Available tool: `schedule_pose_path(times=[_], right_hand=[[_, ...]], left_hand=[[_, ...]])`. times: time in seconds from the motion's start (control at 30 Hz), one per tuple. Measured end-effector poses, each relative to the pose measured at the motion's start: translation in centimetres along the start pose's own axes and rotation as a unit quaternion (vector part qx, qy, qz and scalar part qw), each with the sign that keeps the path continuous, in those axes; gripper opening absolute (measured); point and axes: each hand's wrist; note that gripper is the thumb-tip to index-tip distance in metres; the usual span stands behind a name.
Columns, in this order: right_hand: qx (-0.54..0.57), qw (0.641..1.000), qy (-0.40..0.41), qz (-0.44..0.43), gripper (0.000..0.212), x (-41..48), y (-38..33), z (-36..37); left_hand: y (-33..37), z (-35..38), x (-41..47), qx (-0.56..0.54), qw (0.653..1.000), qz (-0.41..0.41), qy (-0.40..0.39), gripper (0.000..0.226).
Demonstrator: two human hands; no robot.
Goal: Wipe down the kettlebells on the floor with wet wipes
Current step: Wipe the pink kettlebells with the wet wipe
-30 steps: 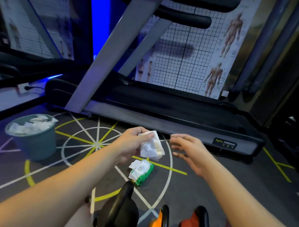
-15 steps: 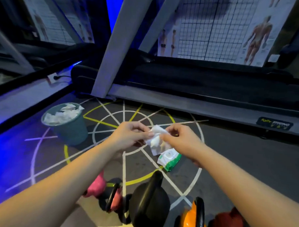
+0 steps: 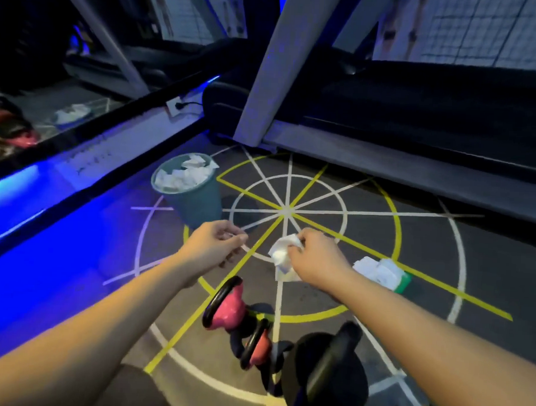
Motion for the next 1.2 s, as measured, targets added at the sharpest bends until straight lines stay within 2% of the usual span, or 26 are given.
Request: schedule_pose_path(times=[0.13, 0.27, 0.33, 0.4, 0.47, 0.5, 0.53, 0.63, 0.73, 0.87, 1.0, 1.2], right_hand=[[0.010, 1.000, -0.010, 0.012, 0.028, 1.6, 0.0, 1.7], [0.019, 0.999, -0.025, 0.032, 0.025, 3.6, -0.1, 2.2], [0.018, 0.997, -0.037, 0.067, 0.023, 4.8, 0.2, 2.3], [0.018, 0.995, -0.026, 0.099, 0.025, 5.7, -0.2, 2.3], [0.045, 0.991, -0.001, 0.122, 0.028, 6.1, -1.6, 2.6], [0.052, 0.991, 0.005, 0.126, 0.031, 6.3, -2.3, 3.1], [0.052, 0.991, 0.005, 0.122, 0.033, 6.3, -3.1, 3.7], [0.037, 0.996, 0.001, 0.082, 0.036, 5.8, -4.3, 6.4], [-0.046, 0.998, -0.009, 0.038, 0.031, 4.1, -3.5, 9.2], [-0.139, 0.990, -0.014, 0.016, 0.027, 1.7, -2.4, 9.6], [-0.198, 0.980, -0.015, 0.028, 0.029, 0.9, -0.9, 9.3], [-0.243, 0.968, -0.054, 0.023, 0.033, 2.0, -0.9, 11.7]], left_hand=[[-2.9, -0.1, 0.6, 0.039, 0.998, -0.041, 0.004, 0.010], [-3.5, 1.0, 1.8, 0.043, 0.996, -0.076, -0.019, 0.006], [-3.6, 1.6, 2.6, 0.120, 0.991, -0.062, -0.014, 0.011], [-3.6, 1.7, 2.2, 0.286, 0.958, -0.016, -0.028, 0.021], [-4.2, 1.8, 0.4, 0.445, 0.892, 0.030, -0.068, 0.022], [-4.7, 2.1, -0.6, 0.494, 0.864, 0.048, -0.085, 0.021], [-5.3, 2.3, -1.6, 0.506, 0.857, 0.051, -0.081, 0.020], [-6.7, 3.4, -3.6, 0.397, 0.918, -0.007, -0.001, 0.025], [-8.5, 4.6, -5.5, 0.289, 0.952, -0.064, 0.077, 0.027], [-11.3, 4.0, -8.3, 0.257, 0.955, -0.131, 0.070, 0.029], [-12.7, 2.8, -6.5, 0.230, 0.956, -0.170, 0.074, 0.028], [-14.3, 5.0, -4.5, 0.261, 0.956, -0.133, 0.026, 0.037]])
Point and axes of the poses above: each hand's wrist, its own x-axis towards the middle knuckle, its own z-axis out of the palm, y = z × x, and after that the axes turned 13 degrees about x, right-handed
